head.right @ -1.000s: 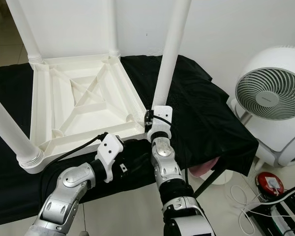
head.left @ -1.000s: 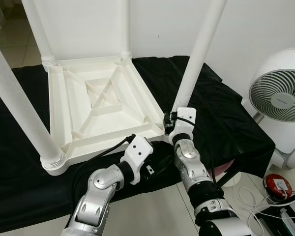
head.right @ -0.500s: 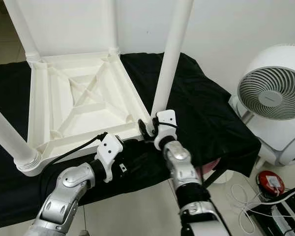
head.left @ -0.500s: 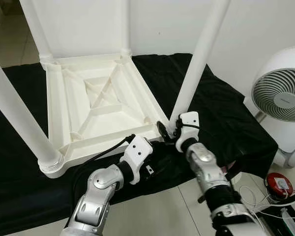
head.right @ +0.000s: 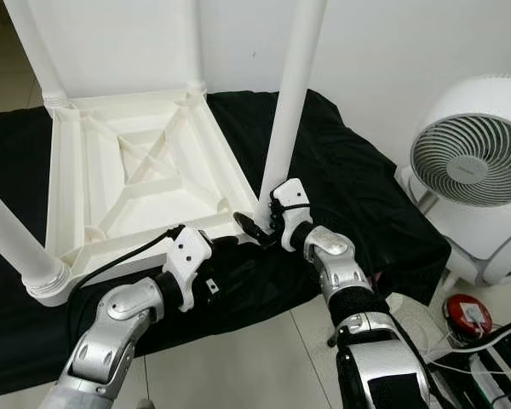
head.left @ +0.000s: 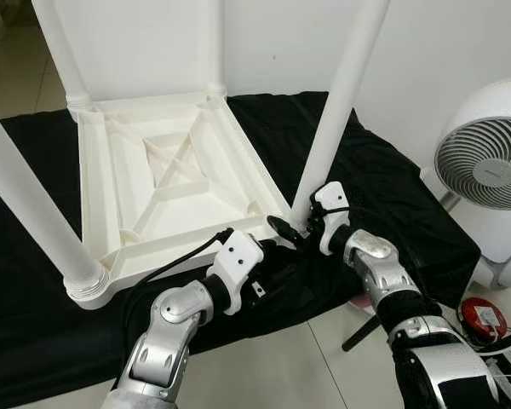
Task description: Building children table
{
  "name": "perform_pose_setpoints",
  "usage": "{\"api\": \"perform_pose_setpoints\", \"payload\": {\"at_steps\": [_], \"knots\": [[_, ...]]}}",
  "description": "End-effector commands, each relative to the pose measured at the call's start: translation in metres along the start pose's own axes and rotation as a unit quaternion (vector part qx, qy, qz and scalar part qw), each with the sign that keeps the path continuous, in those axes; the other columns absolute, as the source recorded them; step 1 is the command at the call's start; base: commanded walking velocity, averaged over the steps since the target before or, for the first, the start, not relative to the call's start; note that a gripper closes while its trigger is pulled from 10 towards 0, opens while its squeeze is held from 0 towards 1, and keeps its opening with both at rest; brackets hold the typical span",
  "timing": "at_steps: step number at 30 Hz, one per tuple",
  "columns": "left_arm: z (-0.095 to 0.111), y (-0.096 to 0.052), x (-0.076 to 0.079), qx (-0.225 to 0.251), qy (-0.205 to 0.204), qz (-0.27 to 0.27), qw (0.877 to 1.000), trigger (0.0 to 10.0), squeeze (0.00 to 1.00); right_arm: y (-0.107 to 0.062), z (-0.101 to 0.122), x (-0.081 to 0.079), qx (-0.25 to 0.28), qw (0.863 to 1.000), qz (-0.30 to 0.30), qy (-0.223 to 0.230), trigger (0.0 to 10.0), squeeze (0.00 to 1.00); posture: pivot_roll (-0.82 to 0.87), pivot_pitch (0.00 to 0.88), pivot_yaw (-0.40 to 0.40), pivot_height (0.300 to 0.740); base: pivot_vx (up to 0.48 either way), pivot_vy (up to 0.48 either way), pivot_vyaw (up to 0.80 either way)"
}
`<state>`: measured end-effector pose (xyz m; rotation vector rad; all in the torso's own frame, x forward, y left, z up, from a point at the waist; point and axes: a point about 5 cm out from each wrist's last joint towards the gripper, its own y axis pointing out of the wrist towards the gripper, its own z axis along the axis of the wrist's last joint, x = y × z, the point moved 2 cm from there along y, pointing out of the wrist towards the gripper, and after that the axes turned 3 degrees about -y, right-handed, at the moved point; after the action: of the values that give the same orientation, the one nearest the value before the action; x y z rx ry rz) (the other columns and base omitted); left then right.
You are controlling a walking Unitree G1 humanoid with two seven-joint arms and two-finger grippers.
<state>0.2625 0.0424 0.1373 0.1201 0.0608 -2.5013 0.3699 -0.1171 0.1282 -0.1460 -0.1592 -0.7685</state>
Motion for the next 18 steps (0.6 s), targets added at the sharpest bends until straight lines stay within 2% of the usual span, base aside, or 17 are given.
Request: {"api": "perform_pose_setpoints", "payload": {"at_steps": [1,2,5,6,14,18], "knots": [[0.0,-0.001,-0.007,0.001,-0.003,0.049,0.999,10.0,0.0,0.005,0.002,-0.002,-0.011,1.0,0.027,-0.012,4.8,0.0,0.04,0.0,-0.048,0.74,0.0,0.0,0.0],[0.0,0.0,-0.007,0.001,-0.002,0.049,0.999,10.0,0.0,0.006,0.0,-0.003,-0.019,0.999,0.035,-0.013,2.7,0.0,0.04,0.0,-0.048,0.74,0.0,0.0,0.0],[0.0,0.0,-0.007,0.001,-0.002,0.049,0.999,10.0,0.0,0.007,-0.001,-0.004,-0.022,0.999,0.043,-0.014,2.7,0.0,0.04,0.0,-0.048,0.74,0.0,0.0,0.0],[0.001,0.0,-0.007,0.001,-0.001,0.049,0.999,10.0,0.0,0.007,-0.003,-0.005,-0.027,0.998,0.05,-0.013,0.0,0.0,0.04,0.0,-0.048,0.74,0.0,0.0,0.0],[0.001,0.0,-0.006,0.002,-0.003,0.05,0.999,10.0,0.0,-0.001,-0.009,-0.001,-0.028,0.998,0.052,0.003,0.0,0.0,0.03,0.0,-0.052,0.74,0.0,0.0,0.0],[0.001,0.0,-0.005,0.002,-0.004,0.049,0.999,10.0,0.0,-0.005,-0.011,0.005,-0.022,1.0,0.012,0.009,0.0,0.0,0.03,0.0,-0.054,0.74,0.0,0.0,0.0]]}}
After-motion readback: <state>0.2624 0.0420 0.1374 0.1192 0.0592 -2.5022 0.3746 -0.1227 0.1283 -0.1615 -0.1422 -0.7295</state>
